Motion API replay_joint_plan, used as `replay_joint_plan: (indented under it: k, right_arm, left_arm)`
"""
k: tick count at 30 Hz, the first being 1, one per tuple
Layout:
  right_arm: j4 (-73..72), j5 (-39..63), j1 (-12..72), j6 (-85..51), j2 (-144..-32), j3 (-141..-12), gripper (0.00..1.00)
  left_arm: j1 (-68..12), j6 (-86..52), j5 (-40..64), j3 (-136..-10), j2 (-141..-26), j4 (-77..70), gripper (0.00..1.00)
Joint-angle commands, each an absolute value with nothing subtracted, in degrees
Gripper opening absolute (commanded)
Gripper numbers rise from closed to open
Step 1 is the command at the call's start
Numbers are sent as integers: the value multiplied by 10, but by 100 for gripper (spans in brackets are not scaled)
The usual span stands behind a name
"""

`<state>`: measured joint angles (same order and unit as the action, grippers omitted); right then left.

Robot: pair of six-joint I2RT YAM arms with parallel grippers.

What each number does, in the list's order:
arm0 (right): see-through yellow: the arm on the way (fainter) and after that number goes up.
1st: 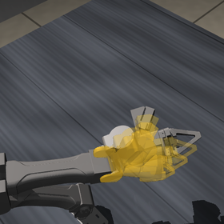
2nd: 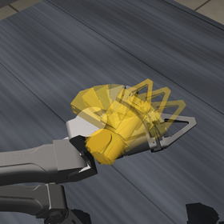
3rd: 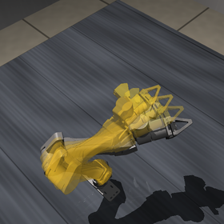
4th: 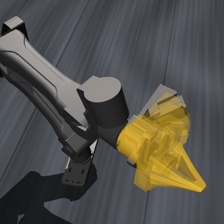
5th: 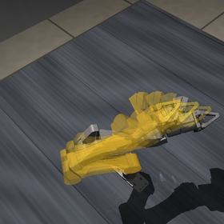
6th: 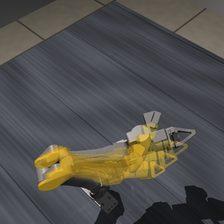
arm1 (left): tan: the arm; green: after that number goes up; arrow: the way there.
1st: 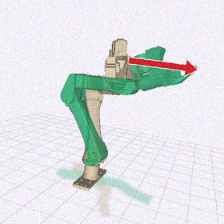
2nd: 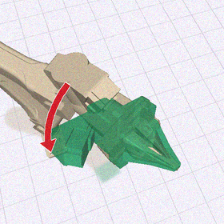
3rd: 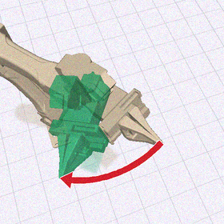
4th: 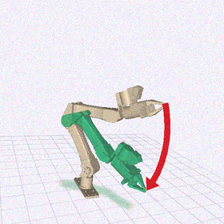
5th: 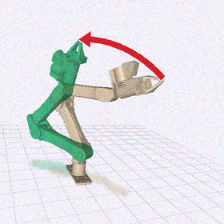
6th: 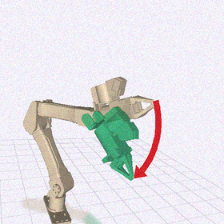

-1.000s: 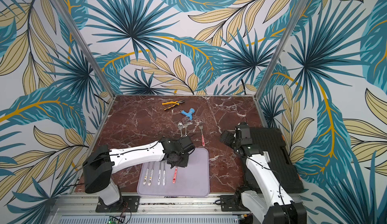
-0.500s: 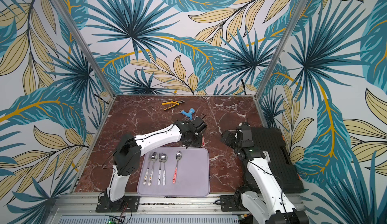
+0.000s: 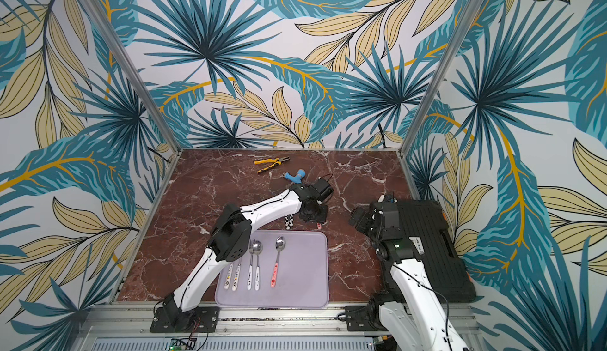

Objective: Set the spoon and fork side by side
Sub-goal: Pick up the fork at the center of the board.

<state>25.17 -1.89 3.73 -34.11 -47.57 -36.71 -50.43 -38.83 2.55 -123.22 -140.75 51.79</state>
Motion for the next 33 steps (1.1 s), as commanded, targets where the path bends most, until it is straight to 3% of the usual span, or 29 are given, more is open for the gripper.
replay_joint_plan:
  k: [1,18,24,33]
  right_arm:
    - [252,-29,37,-341,-471,-353,99]
    - [254,-34,37,-340,-472,-354,100]
    - [257,-35,37,-339,-471,-355,100]
    - [258,-39,37,-338,-469,-355,99]
  left_arm:
    - [-503,-375,14,-1278,-1432,557,41]
    - [-499,-338,-114,-1324,-1464,672,18]
    - [-497,-334,-110,-1293,-1435,642,2]
    - [-497,-322,-109,-1230,-1338,586,0]
